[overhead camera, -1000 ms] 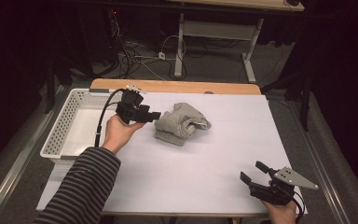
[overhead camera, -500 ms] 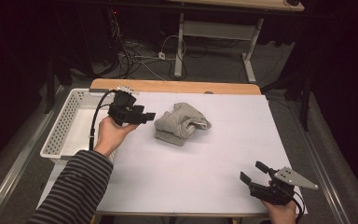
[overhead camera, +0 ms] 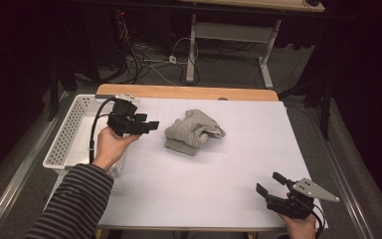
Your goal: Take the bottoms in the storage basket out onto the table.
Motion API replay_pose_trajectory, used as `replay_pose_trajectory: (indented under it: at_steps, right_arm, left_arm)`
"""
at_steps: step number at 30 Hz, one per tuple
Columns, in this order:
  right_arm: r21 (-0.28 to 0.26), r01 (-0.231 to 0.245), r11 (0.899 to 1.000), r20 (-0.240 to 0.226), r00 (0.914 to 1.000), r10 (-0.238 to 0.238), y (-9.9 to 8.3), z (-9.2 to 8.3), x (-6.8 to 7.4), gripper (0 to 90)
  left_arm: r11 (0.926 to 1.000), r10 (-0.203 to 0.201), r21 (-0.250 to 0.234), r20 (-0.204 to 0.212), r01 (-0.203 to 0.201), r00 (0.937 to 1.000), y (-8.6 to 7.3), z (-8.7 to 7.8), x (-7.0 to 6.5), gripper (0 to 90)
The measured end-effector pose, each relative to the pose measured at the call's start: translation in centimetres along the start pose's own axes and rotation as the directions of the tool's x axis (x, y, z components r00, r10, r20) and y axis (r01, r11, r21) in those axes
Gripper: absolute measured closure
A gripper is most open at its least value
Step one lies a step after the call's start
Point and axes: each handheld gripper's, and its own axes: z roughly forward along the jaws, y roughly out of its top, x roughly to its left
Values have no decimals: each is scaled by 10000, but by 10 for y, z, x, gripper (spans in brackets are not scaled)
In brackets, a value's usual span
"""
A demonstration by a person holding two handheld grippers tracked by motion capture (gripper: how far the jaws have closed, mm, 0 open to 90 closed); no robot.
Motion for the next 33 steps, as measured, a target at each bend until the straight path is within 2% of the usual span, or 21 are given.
replay_pose_trajectory:
  at_steps: [18, 33]
  right_arm:
    - [38, -9, 10000, 28, 10000, 9, 0, 0, 0, 231]
    - [39, -6, 10000, 34, 10000, 6, 0, 0, 0, 232]
  left_arm:
    - [9994, -89, -332, -41, 88, 10000, -18, -18, 7, 396]
    - [9984, -148, -547, -232, 135, 9996, -35, -30, 12, 396]
